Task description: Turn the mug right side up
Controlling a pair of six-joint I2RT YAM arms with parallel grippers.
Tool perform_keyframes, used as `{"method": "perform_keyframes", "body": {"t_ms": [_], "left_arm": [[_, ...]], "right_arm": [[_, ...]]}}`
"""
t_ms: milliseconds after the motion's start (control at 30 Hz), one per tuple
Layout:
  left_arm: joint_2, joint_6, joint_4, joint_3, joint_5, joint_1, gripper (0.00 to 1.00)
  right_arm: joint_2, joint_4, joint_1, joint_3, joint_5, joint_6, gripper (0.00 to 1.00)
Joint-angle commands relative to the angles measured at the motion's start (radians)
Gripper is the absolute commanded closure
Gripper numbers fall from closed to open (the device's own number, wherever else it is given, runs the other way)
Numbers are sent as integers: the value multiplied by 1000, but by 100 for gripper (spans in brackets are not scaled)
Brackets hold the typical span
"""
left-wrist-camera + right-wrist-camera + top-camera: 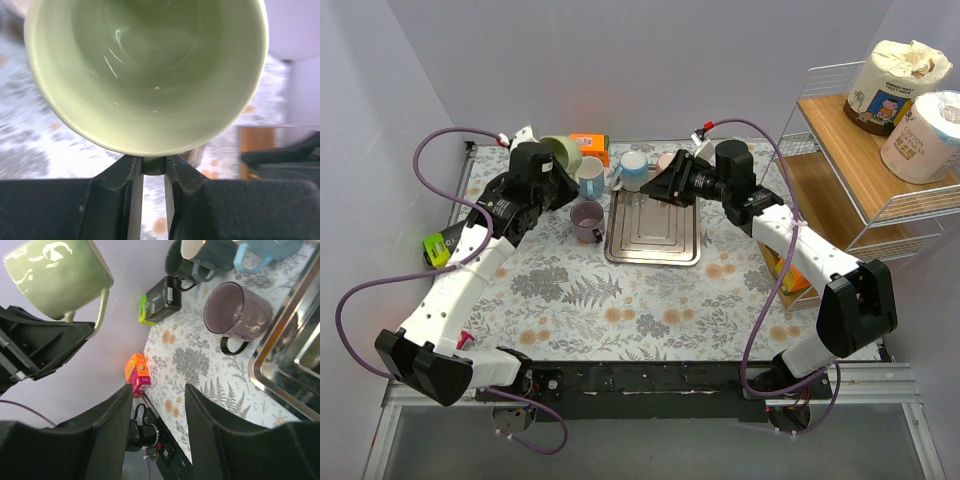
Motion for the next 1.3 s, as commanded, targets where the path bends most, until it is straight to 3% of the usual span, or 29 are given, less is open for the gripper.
{"method": "perform_keyframes", "body": {"t_ms": [0, 167, 433, 733, 967, 1267], "left_arm": [[-44, 21, -246, -71, -238, 26, 100], [-127, 26, -230, -205, -154, 175, 100], [-75, 84, -144, -334, -86, 315, 100], [-15, 101, -44, -442, 12, 365, 100], [17, 112, -23, -511, 5, 401, 100], [63, 142, 8, -551, 25, 428, 100]], "right_arm": [[-18, -106, -11, 50, 48, -96, 46], [-7, -136, -14, 33, 28, -107, 47], [-10, -147, -19, 19, 19, -108, 48], [-15, -163, -31, 10, 22, -110, 48], [13, -193, -35, 31, 19, -131, 48], [80, -345, -35, 145, 114, -300, 48]]}}
